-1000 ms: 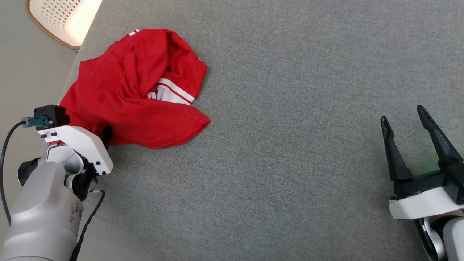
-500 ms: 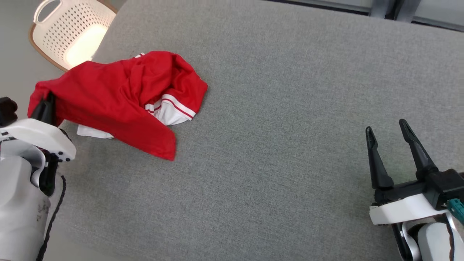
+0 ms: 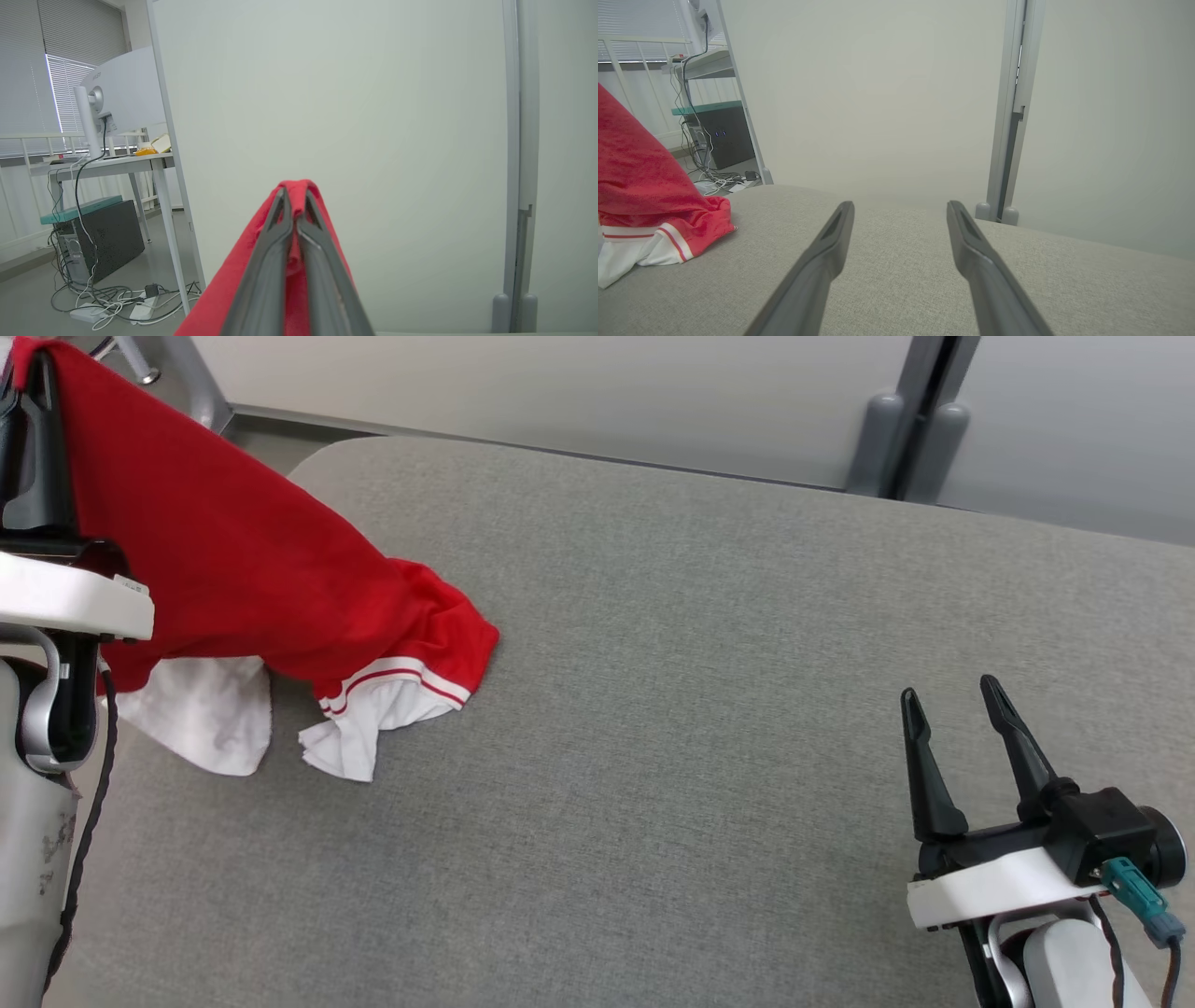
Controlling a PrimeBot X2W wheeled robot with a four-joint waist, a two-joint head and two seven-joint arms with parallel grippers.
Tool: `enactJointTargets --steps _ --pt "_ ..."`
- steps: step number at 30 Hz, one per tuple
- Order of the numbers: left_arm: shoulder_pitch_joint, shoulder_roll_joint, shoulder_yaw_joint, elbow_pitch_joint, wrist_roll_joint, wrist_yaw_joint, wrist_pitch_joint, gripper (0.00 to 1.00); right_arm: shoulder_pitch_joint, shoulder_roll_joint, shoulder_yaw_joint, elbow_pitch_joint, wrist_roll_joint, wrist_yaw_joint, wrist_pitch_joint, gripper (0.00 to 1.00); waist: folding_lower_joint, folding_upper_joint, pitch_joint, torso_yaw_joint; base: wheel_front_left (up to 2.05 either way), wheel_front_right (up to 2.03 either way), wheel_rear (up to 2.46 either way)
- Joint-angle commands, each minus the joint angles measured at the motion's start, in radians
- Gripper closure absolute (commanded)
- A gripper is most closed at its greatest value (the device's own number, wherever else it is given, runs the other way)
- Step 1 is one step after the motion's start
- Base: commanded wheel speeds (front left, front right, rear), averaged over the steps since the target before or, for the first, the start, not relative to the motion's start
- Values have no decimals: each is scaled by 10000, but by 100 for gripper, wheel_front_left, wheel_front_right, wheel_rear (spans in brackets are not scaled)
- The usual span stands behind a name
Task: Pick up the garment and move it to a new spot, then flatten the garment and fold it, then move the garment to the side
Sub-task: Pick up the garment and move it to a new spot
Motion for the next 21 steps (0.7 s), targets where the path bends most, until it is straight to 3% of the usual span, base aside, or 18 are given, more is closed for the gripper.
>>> enactJointTargets --steps 1,12,18,21 --pt "166 126 74 -431 77 89 5 100 -101 36 5 53 84 -18 -98 0 0 0 -265 -367 0 0 0" --pt "408 198 -302 -2946 104 307 982 100 -189 213 -164 -168 232 -18 -95 0 0 0 -369 -2120 0 0 0" --pt "178 -450 -1256 -3775 161 145 1530 100 -292 245 -147 -215 316 -18 -82 0 0 0 -269 -3325 0 0 0" --pt "-99 -1227 -1989 -3846 219 156 1779 100 -387 252 -140 -263 389 -18 -81 0 0 0 -123 -4168 0 0 0"
